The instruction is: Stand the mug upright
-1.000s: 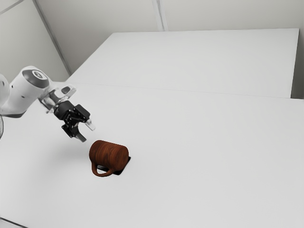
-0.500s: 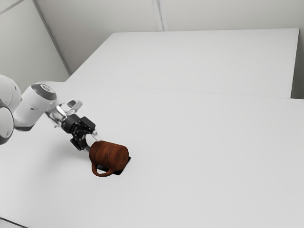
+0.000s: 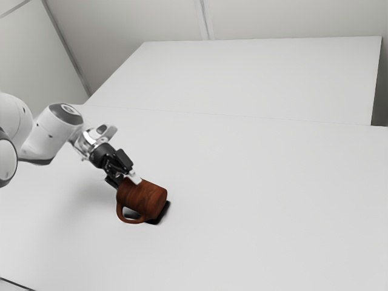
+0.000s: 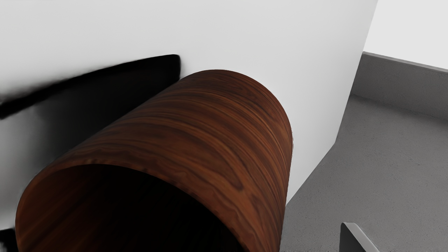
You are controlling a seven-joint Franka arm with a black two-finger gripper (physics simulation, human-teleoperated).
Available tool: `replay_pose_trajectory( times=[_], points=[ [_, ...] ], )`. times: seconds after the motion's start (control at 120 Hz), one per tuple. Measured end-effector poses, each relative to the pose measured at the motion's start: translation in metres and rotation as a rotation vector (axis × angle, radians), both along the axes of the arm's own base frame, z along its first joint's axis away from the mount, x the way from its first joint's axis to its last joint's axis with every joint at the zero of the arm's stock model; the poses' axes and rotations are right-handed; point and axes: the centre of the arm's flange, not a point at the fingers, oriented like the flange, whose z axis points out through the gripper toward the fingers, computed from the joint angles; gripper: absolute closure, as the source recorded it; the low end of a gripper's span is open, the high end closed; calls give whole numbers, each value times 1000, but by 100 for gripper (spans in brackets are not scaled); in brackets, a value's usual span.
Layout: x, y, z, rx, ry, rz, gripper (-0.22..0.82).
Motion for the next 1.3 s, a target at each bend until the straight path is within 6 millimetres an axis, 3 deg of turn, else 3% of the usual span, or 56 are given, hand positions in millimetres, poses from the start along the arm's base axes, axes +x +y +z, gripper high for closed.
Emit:
replay_pose_trajectory(
  times=[0.258,0.467,0.667,0.733,0.825,1.008,1.083,1.3],
  points=[
    [3,-19,3,-7,-3,-36,59],
    [5,-22,6,-4,-8,-40,72],
    [6,-28,30,9,-51,-56,76],
    [7,-31,47,29,-91,-64,77],
    [6,-40,85,116,-193,-102,77],
    [-9,-58,114,360,-321,-200,78],
    [-8,-75,116,489,-352,-287,78],
    [-7,-161,120,797,-435,-561,79]
  ],
)
